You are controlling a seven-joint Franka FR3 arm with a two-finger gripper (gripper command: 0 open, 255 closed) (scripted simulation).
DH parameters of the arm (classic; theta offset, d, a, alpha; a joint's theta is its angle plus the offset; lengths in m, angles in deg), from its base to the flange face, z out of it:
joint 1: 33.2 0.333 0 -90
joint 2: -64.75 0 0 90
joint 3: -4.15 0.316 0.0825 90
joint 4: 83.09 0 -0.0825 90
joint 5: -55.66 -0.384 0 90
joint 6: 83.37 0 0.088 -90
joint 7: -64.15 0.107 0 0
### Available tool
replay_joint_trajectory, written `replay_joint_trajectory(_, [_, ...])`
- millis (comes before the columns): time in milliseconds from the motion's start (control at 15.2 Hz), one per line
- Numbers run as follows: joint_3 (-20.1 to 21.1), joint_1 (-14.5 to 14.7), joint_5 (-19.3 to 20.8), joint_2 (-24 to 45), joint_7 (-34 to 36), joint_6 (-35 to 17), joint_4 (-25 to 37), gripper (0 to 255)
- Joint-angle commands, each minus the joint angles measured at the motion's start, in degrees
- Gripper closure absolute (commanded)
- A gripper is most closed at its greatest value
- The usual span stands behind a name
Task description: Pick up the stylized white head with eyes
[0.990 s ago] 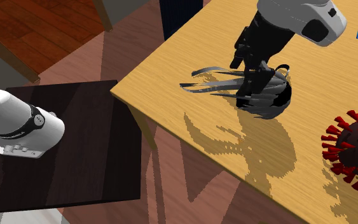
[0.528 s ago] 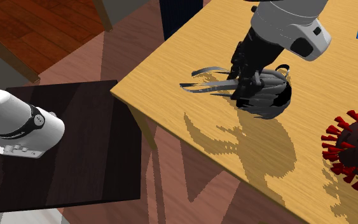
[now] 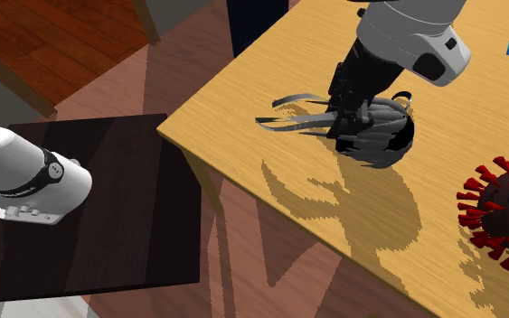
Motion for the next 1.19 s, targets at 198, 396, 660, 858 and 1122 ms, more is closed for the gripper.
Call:
replay_joint_trajectory(198, [0.0,-0.1,0.0,-0.6,-0.1,1.8,1.3,255])
replay_joint_trajectory(396, [0.0,0.0,0.0,-0.9,-0.1,4.0,3.1,255])
replay_joint_trajectory(660, [0.0,0.0,0.0,-1.1,-0.1,6.9,5.8,255])
replay_joint_trajectory(858, [0.0,0.0,0.0,-1.1,-0.1,9.2,8.1,255])
replay_joint_trajectory(1122, [0.0,0.0,0.0,-1.0,-0.1,10.9,9.9,255])
